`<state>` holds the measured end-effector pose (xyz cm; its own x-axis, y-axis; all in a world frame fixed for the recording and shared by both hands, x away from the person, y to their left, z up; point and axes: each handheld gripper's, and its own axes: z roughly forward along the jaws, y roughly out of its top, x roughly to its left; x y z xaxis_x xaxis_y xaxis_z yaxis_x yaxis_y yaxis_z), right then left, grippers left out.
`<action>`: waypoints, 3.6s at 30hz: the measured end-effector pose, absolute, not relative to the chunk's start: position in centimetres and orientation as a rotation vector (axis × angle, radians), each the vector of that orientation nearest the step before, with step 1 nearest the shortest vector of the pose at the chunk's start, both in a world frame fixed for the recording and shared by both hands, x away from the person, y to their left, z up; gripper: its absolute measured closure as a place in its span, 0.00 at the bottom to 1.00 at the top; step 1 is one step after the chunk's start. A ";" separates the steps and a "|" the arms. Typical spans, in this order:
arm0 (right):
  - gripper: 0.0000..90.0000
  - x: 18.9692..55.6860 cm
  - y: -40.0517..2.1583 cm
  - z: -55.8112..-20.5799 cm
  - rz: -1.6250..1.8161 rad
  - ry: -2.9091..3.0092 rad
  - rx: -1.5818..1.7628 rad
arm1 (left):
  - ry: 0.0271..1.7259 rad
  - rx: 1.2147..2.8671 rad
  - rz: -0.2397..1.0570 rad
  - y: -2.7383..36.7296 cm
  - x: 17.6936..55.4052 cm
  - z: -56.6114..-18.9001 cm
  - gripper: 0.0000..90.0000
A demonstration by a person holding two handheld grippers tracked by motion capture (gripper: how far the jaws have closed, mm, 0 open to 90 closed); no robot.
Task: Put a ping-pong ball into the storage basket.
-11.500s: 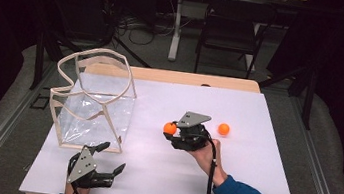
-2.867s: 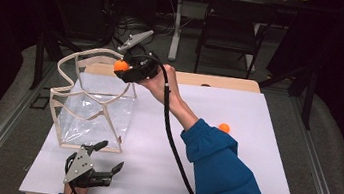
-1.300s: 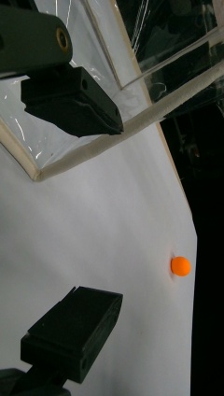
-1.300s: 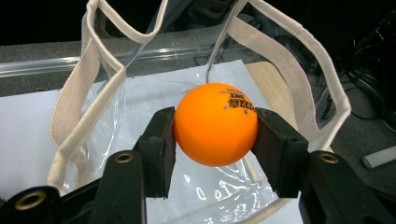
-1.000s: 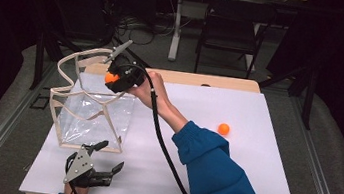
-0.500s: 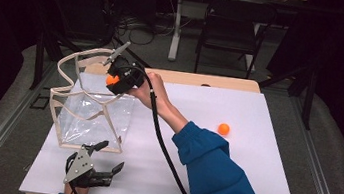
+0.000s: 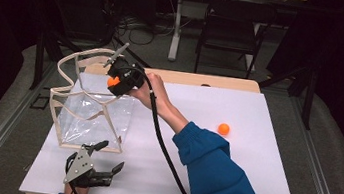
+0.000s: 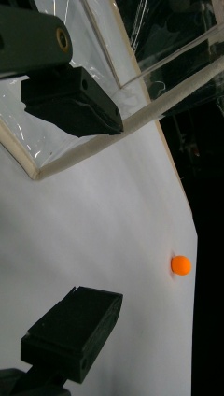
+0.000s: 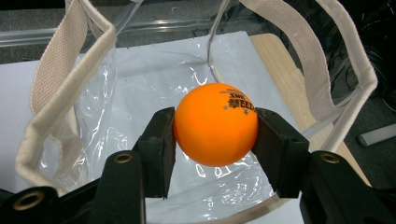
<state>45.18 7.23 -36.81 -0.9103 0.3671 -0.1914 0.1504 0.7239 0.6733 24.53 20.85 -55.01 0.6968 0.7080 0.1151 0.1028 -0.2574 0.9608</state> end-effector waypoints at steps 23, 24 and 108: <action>0.17 44.6 3.1 -35.0 1.198 2.523 0.514 | 0.647 1.764 0.662 20.8 24.5 -55.0 0.18; 0.17 44.5 2.7 -34.9 1.211 2.520 0.520 | 0.644 1.767 0.662 20.8 24.5 -55.0 0.18; 0.08 38.1 -13.8 -49.8 1.095 2.537 0.767 | 0.646 1.783 0.664 20.6 24.5 -55.2 0.18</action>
<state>38.08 -13.81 -49.75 -0.8224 0.5676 -0.0387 0.3610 0.5733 0.7355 24.53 20.59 -55.19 0.6971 0.7058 0.1262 0.1076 -0.2770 0.9548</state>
